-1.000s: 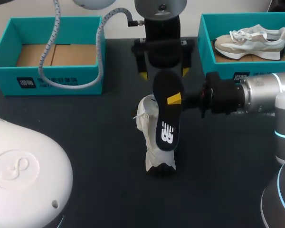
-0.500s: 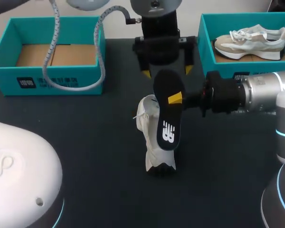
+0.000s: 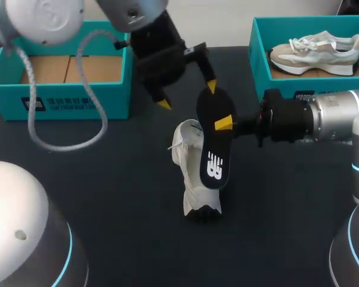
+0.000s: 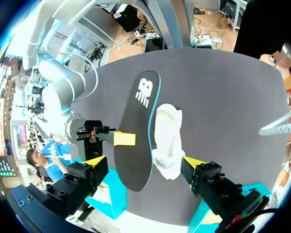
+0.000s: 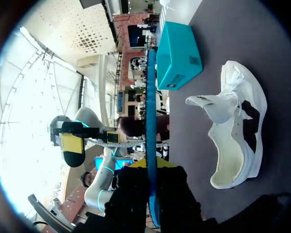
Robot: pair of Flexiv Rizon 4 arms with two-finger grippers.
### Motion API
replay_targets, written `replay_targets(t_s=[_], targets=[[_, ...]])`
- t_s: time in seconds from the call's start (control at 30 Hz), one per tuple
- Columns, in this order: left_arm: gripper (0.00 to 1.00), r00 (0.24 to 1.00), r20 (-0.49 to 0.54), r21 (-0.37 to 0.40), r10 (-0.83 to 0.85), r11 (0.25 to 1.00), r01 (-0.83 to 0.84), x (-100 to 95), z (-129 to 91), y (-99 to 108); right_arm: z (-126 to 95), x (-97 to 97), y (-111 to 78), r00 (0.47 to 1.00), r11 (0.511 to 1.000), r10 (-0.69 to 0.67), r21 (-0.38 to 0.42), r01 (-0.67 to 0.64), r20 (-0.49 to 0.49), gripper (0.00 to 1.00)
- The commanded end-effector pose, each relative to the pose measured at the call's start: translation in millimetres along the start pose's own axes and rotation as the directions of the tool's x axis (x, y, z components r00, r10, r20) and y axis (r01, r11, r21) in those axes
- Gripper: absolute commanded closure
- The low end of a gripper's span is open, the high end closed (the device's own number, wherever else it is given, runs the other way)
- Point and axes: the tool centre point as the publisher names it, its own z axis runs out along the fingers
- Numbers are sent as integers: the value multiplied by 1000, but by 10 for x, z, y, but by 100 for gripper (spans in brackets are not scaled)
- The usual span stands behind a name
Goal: Take the shoe out of the shoebox, open the shoe tongue, remove and reinsert the insole, then place the shoe into the shoebox
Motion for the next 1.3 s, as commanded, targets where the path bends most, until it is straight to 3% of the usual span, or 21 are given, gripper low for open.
replay_targets(t_s=[0.03, 0.23, 0.77, 0.83, 0.9, 0.97, 1.03, 1.3], targets=[[0, 933, 358, -9, 49, 999, -49, 406, -40, -82, -5, 34, -23, 1000, 1000, 3, 0, -3, 11, 100], [0, 884, 462, -5, 69, 997, -76, 528, -40, -88, 9, 53, -18, 1000, 1000, 5, 6, -5, 14, 100], [0, 893, 449, 14, 37, 999, -49, 534, -29, -95, 4, 36, -67, 1000, 1000, -5, -17, 5, 10, 100], [0, 871, 490, 0, 17, 1000, -20, 562, 76, -76, -1, 47, -58, 1000, 1000, -11, -22, 11, 10, 100], [0, 828, 558, -76, 59, 997, -21, 579, 195, -17, 4, 59, -50, 1000, 1000, -14, -22, 14, 10, 100], [0, 781, 623, -75, 37, 997, 12, 560, 234, 7, 9, 65, -46, 1000, 1000, -16, -22, 16, 10, 100], [0, 764, 642, -121, 73, 993, 6, 547, 275, 30, 26, 67, -40, 1000, 1000, -15, -19, 15, 9, 100], [0, 641, 764, -153, 72, 986, 72, 471, 314, 116, 112, 57, -50, 1000, 1000, 9, -16, -10, -25, 100]])
